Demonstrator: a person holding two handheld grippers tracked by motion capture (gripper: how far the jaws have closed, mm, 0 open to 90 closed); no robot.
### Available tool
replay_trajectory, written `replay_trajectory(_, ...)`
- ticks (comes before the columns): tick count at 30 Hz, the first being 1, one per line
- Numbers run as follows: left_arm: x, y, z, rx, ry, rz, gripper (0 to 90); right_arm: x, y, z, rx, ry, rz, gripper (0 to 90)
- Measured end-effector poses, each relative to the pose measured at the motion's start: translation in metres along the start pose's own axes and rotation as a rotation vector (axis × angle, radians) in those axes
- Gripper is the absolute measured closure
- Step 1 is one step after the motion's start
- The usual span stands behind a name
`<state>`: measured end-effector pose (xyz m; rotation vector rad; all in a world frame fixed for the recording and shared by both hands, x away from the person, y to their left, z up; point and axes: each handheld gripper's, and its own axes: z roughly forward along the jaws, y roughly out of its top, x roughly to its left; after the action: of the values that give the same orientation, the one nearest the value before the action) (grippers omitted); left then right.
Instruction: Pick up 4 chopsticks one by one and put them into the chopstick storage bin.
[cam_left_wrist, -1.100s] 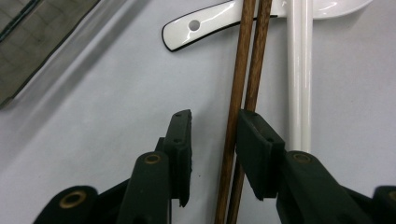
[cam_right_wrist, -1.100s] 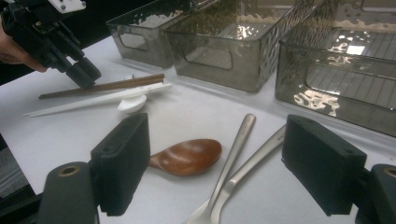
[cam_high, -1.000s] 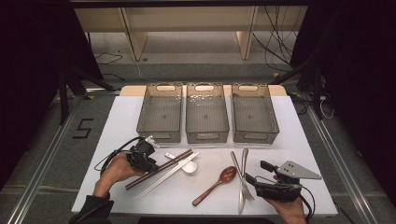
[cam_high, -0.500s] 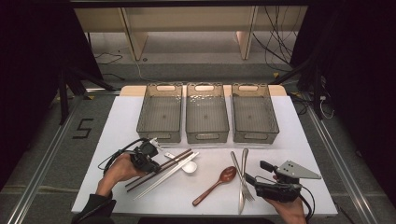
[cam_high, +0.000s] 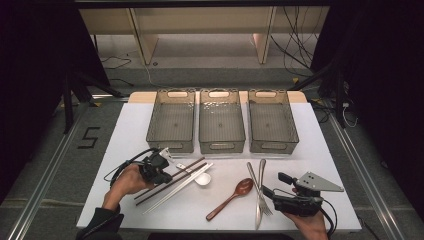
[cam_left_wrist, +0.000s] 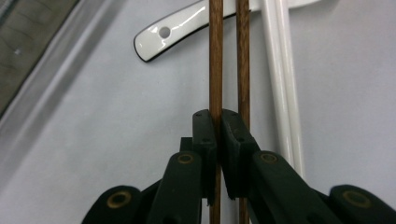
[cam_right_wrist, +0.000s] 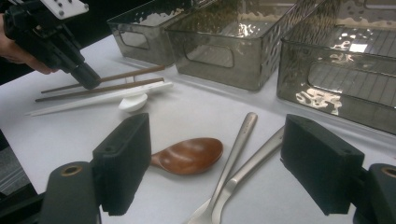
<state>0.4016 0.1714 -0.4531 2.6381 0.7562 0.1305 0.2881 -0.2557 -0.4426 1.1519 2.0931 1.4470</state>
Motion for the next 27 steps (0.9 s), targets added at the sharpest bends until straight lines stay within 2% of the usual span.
replay_trajectory(3,-0.001,0.001,-0.009,-0.021,0.009,0.001,85.0,0.000,0.000,0.000,0.001,0.001,0.001,25.3)
replay_trajectory(8,-0.005,0.006,-0.025,-0.085,0.023,-0.004,84.9,0.000,0.000,0.000,-0.002,0.000,0.002,25.3)
replay_trajectory(11,-0.004,0.008,-0.033,-0.130,0.030,-0.030,84.9,0.000,0.000,-0.001,-0.005,0.001,-0.001,25.3)
replay_trajectory(18,0.004,0.014,-0.047,-0.218,0.052,-0.131,84.9,0.000,0.000,-0.001,-0.003,0.001,0.004,25.3)
replay_trajectory(20,0.008,0.017,-0.050,-0.228,0.063,-0.142,84.9,0.000,0.000,-0.001,-0.004,0.000,0.005,25.3)
replay_trajectory(23,0.016,0.022,-0.056,-0.254,0.071,-0.173,84.9,0.000,0.000,-0.001,-0.004,0.001,0.006,25.3)
replay_trajectory(27,0.028,0.030,-0.065,-0.292,0.101,-0.217,84.9,0.000,0.000,-0.001,-0.005,0.001,0.008,25.2)
